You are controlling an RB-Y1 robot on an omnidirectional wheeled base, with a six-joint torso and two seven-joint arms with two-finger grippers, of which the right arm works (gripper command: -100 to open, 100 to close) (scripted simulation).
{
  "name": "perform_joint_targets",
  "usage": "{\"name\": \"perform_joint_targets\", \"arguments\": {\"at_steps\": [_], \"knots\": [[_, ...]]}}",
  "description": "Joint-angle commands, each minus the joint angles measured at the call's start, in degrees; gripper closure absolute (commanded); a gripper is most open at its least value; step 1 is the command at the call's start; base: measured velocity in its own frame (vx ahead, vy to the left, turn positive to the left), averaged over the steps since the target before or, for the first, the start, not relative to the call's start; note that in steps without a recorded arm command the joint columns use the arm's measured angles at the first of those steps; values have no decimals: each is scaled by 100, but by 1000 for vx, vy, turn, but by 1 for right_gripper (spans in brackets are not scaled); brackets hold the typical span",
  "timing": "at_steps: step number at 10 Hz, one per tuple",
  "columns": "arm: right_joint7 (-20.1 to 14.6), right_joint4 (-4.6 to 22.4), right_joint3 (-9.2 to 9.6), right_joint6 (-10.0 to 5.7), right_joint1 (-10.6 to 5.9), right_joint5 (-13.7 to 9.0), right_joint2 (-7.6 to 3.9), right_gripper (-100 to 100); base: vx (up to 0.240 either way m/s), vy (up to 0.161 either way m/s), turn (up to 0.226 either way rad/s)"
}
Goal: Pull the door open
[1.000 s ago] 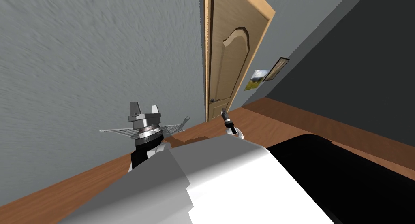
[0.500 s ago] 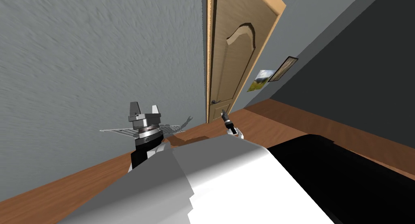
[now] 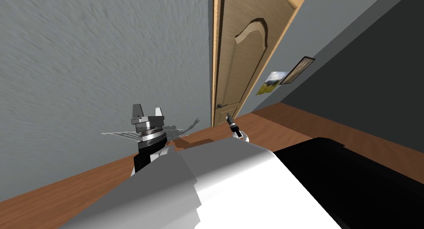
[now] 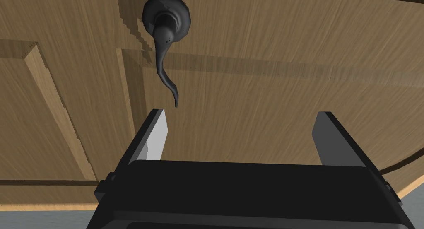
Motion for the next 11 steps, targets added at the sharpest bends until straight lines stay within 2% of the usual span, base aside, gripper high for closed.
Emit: {"name": "perform_joint_targets", "arguments": {"at_steps": [1,10,11], "knots": [[-75,215,4,-72,-62,15,-48,-100,90,-52,59],[-400,1145,29,-327,-344,88,-264,-100,82,-48,55],[-458,1311,34,-373,-395,101,-303,-100,109,-46,81]]}}
